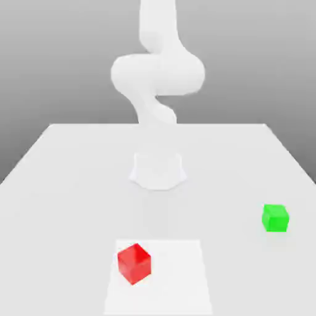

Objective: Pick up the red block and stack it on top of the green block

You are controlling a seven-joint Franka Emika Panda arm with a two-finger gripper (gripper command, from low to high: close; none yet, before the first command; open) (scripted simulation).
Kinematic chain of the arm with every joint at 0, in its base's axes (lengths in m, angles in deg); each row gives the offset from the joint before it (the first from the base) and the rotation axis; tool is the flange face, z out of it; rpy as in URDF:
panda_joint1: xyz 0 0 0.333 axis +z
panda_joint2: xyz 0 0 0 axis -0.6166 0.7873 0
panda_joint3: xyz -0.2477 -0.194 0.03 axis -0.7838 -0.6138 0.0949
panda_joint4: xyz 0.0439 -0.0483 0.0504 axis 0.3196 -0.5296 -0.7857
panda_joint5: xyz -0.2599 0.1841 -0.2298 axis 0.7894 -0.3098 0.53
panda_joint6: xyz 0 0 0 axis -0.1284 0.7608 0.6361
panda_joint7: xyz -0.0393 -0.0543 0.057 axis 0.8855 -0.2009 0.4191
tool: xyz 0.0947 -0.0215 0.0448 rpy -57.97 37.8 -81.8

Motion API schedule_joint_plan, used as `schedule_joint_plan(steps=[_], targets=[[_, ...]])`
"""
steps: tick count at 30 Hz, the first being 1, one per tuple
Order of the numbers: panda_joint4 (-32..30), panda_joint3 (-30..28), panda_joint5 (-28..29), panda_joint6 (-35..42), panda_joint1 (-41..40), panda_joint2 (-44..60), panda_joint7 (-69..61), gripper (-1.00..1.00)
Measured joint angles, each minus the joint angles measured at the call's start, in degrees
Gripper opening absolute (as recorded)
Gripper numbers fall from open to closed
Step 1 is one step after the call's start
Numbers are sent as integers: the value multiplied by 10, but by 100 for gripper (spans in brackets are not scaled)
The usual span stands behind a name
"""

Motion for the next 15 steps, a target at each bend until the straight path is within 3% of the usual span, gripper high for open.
schedule_joint_plan(steps=[15], targets=[[-154,-105,-18,-173,62,316,-315,0]])
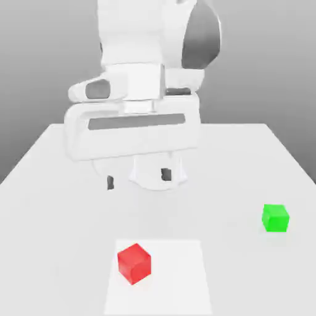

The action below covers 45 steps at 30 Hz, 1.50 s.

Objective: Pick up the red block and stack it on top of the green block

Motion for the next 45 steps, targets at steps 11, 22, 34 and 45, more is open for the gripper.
schedule_joint_plan(steps=[11,22,34,45], targets=[[-42,43,-73,-156,-44,228,-169,0],[-47,36,-46,-128,-43,196,-150,-100],[-76,106,-3,-42,137,80,69,-100],[-99,235,-18,-10,309,24,306,-100]])
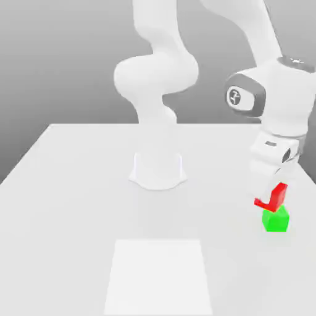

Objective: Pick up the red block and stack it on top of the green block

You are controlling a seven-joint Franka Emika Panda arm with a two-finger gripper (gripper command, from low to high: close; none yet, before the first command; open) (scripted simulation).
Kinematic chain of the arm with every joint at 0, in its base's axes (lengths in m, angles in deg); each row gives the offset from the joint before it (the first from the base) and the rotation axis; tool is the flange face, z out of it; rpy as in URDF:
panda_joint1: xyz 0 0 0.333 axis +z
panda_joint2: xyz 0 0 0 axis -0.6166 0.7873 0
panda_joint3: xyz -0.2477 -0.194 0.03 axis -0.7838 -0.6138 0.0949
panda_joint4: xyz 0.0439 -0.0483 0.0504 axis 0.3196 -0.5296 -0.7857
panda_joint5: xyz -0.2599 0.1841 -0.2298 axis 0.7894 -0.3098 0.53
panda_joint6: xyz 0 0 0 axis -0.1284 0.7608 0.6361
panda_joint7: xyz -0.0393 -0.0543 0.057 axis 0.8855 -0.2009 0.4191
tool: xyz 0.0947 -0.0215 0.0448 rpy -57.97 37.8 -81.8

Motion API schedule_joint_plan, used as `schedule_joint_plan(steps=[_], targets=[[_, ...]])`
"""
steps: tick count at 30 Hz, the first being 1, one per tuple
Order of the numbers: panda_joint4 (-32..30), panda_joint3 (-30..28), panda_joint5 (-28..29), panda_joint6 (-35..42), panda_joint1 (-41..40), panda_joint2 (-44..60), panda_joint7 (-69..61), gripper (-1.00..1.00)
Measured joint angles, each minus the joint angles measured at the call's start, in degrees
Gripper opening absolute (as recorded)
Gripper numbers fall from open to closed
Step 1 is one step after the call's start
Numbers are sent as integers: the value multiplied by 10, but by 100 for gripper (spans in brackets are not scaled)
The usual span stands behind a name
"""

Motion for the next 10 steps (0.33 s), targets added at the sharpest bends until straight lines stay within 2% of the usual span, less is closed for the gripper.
schedule_joint_plan(steps=[3,7,8,10], targets=[[-1,17,14,-34,14,33,36,-100],[2,5,68,-109,17,114,78,-100],[3,1,77,-120,19,125,85,100],[3,1,77,-120,19,125,85,100]])
